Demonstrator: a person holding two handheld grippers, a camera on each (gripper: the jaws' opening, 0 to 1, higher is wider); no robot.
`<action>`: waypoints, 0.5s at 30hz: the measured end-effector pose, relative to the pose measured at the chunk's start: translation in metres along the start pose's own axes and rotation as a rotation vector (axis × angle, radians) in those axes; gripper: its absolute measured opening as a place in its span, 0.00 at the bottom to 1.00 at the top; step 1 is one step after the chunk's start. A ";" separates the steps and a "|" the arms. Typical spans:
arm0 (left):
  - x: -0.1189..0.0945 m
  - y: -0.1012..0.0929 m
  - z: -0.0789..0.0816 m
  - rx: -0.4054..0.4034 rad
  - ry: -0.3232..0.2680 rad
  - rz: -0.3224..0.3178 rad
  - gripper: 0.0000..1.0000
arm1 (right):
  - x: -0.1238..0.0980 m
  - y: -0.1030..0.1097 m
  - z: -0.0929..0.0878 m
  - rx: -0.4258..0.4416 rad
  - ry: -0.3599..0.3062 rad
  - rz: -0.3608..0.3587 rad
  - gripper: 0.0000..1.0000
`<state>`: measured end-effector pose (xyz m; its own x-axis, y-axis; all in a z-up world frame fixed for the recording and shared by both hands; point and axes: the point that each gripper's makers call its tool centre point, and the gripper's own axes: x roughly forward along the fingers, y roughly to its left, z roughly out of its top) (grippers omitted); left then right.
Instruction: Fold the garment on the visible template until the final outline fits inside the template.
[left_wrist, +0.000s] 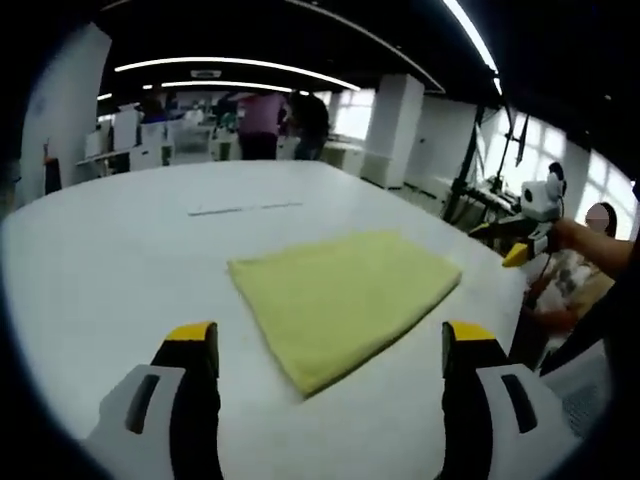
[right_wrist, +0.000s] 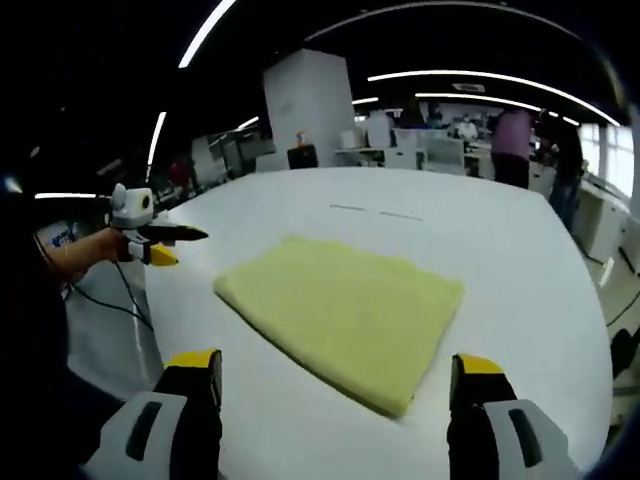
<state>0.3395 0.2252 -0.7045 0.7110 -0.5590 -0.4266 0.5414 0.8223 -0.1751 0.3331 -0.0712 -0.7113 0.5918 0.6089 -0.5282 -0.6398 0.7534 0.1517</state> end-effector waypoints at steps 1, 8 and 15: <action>0.000 0.000 0.001 0.001 -0.002 0.002 0.92 | 0.000 0.001 0.000 0.002 -0.001 0.002 0.99; -0.003 -0.001 0.003 0.030 -0.014 0.017 0.99 | -0.001 0.006 0.008 0.002 -0.043 0.003 0.99; -0.004 -0.002 0.001 0.027 -0.012 0.015 0.99 | 0.000 0.010 0.010 -0.006 -0.059 0.003 0.99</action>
<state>0.3362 0.2256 -0.7015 0.7241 -0.5484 -0.4182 0.5430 0.8272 -0.1445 0.3315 -0.0607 -0.7016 0.6172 0.6250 -0.4779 -0.6445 0.7500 0.1484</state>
